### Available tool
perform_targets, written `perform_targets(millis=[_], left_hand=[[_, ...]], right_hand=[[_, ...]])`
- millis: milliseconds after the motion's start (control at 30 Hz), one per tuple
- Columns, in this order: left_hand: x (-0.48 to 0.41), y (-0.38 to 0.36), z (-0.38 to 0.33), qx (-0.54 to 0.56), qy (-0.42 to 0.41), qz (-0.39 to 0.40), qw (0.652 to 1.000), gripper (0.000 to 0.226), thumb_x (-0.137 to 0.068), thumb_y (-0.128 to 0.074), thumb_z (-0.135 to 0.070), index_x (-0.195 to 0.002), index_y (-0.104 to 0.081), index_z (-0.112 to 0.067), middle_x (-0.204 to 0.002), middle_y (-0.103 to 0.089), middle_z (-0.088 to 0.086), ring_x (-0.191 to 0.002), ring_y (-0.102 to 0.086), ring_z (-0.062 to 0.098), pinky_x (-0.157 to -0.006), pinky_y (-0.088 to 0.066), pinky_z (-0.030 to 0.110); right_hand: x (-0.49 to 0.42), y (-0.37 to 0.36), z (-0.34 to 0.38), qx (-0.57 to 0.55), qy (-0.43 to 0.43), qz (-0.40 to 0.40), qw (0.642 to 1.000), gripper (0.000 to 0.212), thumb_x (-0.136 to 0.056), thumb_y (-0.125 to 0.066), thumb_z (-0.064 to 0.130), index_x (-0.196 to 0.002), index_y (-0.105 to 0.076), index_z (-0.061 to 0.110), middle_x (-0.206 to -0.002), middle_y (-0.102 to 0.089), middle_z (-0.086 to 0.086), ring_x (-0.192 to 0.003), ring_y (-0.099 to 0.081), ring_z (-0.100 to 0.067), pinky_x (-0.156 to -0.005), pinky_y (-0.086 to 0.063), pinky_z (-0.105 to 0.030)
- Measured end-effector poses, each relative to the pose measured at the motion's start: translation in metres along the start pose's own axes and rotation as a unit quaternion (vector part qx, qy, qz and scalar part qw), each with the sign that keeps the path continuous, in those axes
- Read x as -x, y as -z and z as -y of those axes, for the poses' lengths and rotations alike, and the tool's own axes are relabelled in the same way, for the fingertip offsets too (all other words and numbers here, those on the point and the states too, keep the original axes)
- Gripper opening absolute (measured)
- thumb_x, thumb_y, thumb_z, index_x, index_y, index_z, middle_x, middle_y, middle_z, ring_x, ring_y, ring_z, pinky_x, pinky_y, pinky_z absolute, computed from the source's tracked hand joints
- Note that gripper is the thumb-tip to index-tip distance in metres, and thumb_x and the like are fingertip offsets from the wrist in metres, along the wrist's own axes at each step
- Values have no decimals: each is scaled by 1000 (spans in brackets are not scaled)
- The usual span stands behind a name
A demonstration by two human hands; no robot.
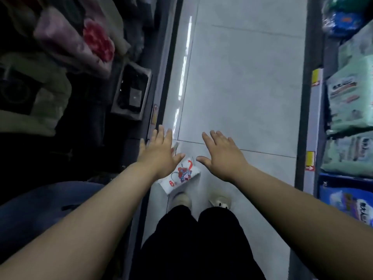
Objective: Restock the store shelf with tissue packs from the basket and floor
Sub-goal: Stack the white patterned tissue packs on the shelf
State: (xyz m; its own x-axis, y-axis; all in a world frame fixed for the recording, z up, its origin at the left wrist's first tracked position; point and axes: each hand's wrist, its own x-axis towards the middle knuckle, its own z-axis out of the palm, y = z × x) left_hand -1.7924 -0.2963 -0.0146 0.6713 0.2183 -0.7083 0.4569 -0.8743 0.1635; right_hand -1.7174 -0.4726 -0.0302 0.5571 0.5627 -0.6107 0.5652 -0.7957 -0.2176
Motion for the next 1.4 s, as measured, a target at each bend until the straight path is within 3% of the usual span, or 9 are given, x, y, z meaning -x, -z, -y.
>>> perform_targets(millis=[467, 567, 667, 767, 933, 1000, 1100, 1300, 1400], left_hand=[[-143, -320, 111, 255, 212, 109, 937, 93, -94, -50, -51, -154, 8, -10, -161, 13, 13, -149, 2, 28, -119, -11, 48], [-172, -375, 129, 374, 273, 102, 880, 96, -89, -57, -52, -154, -4, -5, -160, -13, 17, -145, -22, 31, -117, -24, 44], [-192, -413, 139, 525, 337, 97, 776, 69, -86, -55, -57, -137, -43, -11, -135, -54, 2, -119, -51, 22, -100, -41, 34], [-197, -424, 136, 621, 355, 79, 694, 63, -84, -60, -58, -132, -47, -18, -123, -57, -5, -108, -52, 17, -87, -35, 29], [-156, -385, 114, 697, 325, 14, 639, 52, -87, -62, -52, -121, -39, -20, -104, -64, -4, -91, -62, 12, -82, -48, 36], [-128, -348, 105, 718, 309, 13, 623, 71, -74, -69, -62, -125, -45, -18, -110, -69, 2, -96, -67, 19, -83, -53, 39], [-83, -294, 95, 733, 271, 39, 622, 98, -52, -72, -71, -132, -48, -20, -116, -69, 4, -100, -70, 22, -76, -57, 39], [8, -168, 65, 721, 218, -7, 658, 102, -51, -71, -66, -134, -46, -12, -114, -70, 9, -99, -71, 25, -73, -58, 39], [58, -95, 42, 689, 189, -38, 698, 79, -70, -70, -59, -129, -40, -16, -113, -66, 5, -94, -68, 19, -68, -57, 32]], right_hand=[[-170, -302, -22, -74, -22, 136, 988, 82, -93, -50, 54, -154, -13, 15, -156, -26, -11, -142, -28, -29, -117, -27, -45], [-196, -347, -27, -197, -106, 111, 968, 71, -88, -62, 47, -142, -32, 12, -135, -49, -7, -123, -51, -25, -102, -46, -41], [-219, -377, -31, -365, -195, 130, 901, 53, -93, -61, 37, -132, -44, 7, -119, -57, -1, -105, -59, -18, -87, -50, -28], [-230, -388, -41, -426, -197, 130, 873, 60, -83, -68, 49, -126, -57, 9, -119, -67, -7, -105, -66, -24, -92, -55, -38], [-192, -347, -48, -496, -245, 115, 825, 68, -78, -68, 59, -123, -55, 9, -114, -68, -6, -94, -69, -21, -74, -57, -31], [-164, -318, -46, -517, -259, 91, 811, 60, -83, -65, 57, -119, -52, 10, -109, -67, -5, -91, -66, -19, -66, -52, -27], [-122, -263, -40, -557, -273, 38, 783, 56, -85, -63, 55, -116, -48, 11, -106, -67, -7, -92, -67, -23, -76, -55, -35], [-33, -133, -13, -643, -263, 27, 719, 91, -57, -66, 62, -128, -53, 7, -103, -74, -10, -91, -72, -28, -86, -57, -47], [25, -69, -1, -680, -240, -13, 693, 70, -73, -65, 53, -124, -59, 5, -106, -73, -11, -95, -71, -30, -89, -55, -46]])
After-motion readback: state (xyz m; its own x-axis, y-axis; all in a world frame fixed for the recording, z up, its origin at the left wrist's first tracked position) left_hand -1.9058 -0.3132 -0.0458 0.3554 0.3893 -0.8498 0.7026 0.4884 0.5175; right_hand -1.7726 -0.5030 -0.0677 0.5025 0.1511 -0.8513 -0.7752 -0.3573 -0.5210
